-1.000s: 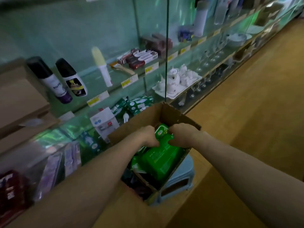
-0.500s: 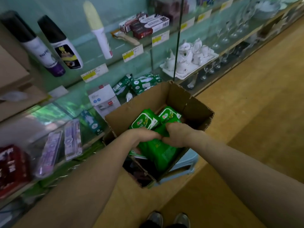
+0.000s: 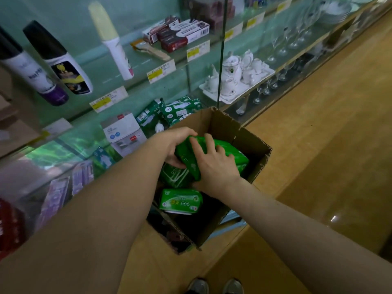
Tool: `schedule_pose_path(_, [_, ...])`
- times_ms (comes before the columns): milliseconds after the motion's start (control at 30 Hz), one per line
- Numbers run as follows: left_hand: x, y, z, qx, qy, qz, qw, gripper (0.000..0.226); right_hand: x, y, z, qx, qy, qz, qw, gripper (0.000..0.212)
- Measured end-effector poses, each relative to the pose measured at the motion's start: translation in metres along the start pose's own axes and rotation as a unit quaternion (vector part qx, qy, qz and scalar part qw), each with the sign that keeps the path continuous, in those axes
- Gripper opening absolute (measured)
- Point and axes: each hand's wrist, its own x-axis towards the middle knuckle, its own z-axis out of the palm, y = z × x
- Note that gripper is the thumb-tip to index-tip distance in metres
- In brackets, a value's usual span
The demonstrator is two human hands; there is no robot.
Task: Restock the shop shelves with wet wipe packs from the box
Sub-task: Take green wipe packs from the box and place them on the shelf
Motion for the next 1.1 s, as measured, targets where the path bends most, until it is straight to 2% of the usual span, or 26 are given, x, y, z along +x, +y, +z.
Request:
schedule_pose_path(133, [0.015, -0.010, 0.006, -0.088, -0.040, -0.009, 0.995, 0.042, 0.000, 0.015, 0.017, -0.038, 0.048, -0.003, 0.998, 0.100])
schedule_pose_path(267, [0.031, -0.024, 0.007, -0.255, -0.092, -0.016, 0.962, 0.059, 0.008, 0.027, 0.000, -0.021, 0.088, -0.024, 0.996, 0.082])
schedule_pose_path(367, [0.034, -0.029, 0.015, -0.318, -0.122, 0.003, 0.940, 0.060, 0.013, 0.031, -0.026, 0.025, 0.123, -0.024, 0.992, 0.079])
schedule_pose_path(467, [0.032, -0.031, 0.027, -0.350, -0.145, 0.016, 0.926, 0.069, 0.013, 0.031, -0.055, 0.116, 0.161, -0.009, 0.980, 0.078])
schedule_pose_path(600, [0.017, -0.033, 0.025, -0.369, -0.156, 0.035, 0.916, 0.054, 0.010, 0.029, -0.085, 0.301, 0.193, 0.021, 0.934, 0.075])
schedule_pose_path(700, [0.008, -0.037, 0.015, -0.400, -0.215, 0.094, 0.886, 0.066, 0.007, 0.028, -0.097, 0.486, 0.179, 0.058, 0.853, 0.073])
schedule_pose_path(767, [0.006, -0.040, 0.008, -0.423, -0.201, 0.124, 0.875, 0.071, 0.002, 0.028, -0.102, 0.571, 0.151, 0.080, 0.803, 0.070])
schedule_pose_path(833, [0.000, -0.044, 0.004, -0.427, -0.199, 0.135, 0.871, 0.066, -0.003, 0.029, -0.107, 0.617, 0.131, 0.102, 0.769, 0.066])
schedule_pose_path(933, [-0.008, -0.046, 0.000, -0.414, -0.195, 0.138, 0.878, 0.064, -0.013, 0.037, -0.114, 0.643, 0.115, 0.140, 0.744, 0.062])
schedule_pose_path(1000, [-0.010, -0.043, -0.005, -0.398, -0.173, 0.145, 0.889, 0.065, -0.021, 0.042, -0.119, 0.633, 0.111, 0.160, 0.750, 0.062])
schedule_pose_path(1100, [-0.023, -0.029, -0.012, -0.342, -0.145, 0.173, 0.912, 0.050, -0.034, 0.049, -0.126, 0.610, 0.122, 0.192, 0.759, 0.058])
